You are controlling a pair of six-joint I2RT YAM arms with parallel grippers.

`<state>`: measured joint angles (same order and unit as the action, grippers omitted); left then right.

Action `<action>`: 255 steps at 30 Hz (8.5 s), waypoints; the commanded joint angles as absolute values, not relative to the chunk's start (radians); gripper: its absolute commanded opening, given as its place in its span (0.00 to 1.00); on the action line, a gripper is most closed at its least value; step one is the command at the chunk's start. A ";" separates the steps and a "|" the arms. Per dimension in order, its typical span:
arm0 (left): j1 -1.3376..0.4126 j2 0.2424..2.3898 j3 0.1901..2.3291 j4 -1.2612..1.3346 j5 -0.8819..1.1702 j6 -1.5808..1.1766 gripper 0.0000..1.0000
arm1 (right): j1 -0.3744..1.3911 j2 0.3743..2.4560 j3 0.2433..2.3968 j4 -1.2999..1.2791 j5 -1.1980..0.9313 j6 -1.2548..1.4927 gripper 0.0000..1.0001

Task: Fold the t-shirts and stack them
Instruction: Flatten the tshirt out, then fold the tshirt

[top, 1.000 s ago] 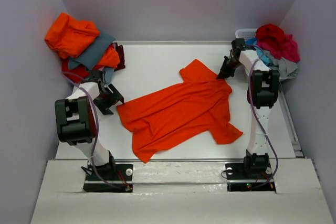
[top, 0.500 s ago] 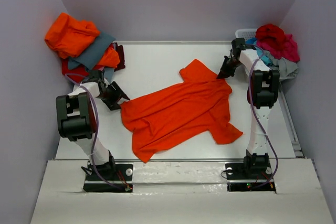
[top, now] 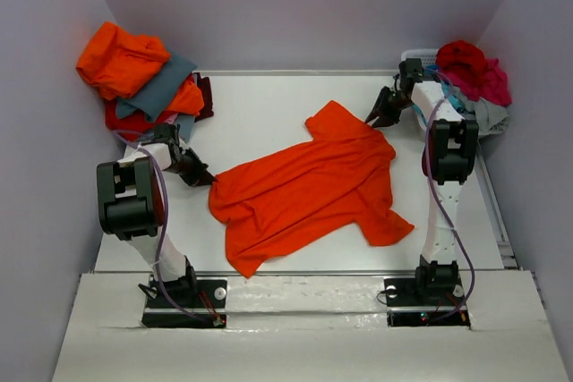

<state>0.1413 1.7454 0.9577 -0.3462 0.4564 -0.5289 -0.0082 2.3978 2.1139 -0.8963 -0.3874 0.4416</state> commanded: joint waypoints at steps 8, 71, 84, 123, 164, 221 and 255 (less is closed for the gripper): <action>0.140 1.703 0.936 -0.463 0.362 -0.471 0.06 | -0.018 2.585 2.310 -0.744 -0.598 0.520 0.67; 0.048 1.775 1.170 -0.639 0.088 -0.402 0.06 | 0.101 2.652 2.431 -0.758 -0.608 0.542 0.07; -0.129 1.971 1.564 -0.733 -0.250 -0.356 0.06 | 0.015 2.477 2.384 -0.807 -0.454 0.508 0.07; -0.095 2.392 2.346 -0.865 -0.353 -0.334 0.06 | -0.069 2.415 2.476 -0.822 -0.370 0.483 0.07; -0.181 2.022 1.931 -0.831 -0.360 -0.337 0.06 | -0.069 2.272 2.368 -0.862 -0.362 0.445 0.07; -0.190 1.884 1.625 -0.746 -0.264 -0.460 0.06 | -0.023 2.223 2.086 -1.000 -0.354 0.374 0.07; -0.227 1.694 1.307 -0.695 -0.066 -0.535 0.58 | 0.034 2.211 1.977 -1.114 -0.299 0.333 0.39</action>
<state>-0.2028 1.7828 1.3457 -0.6994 -0.0929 -0.5121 0.0147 2.2520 1.9812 -1.0931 -0.3244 0.3416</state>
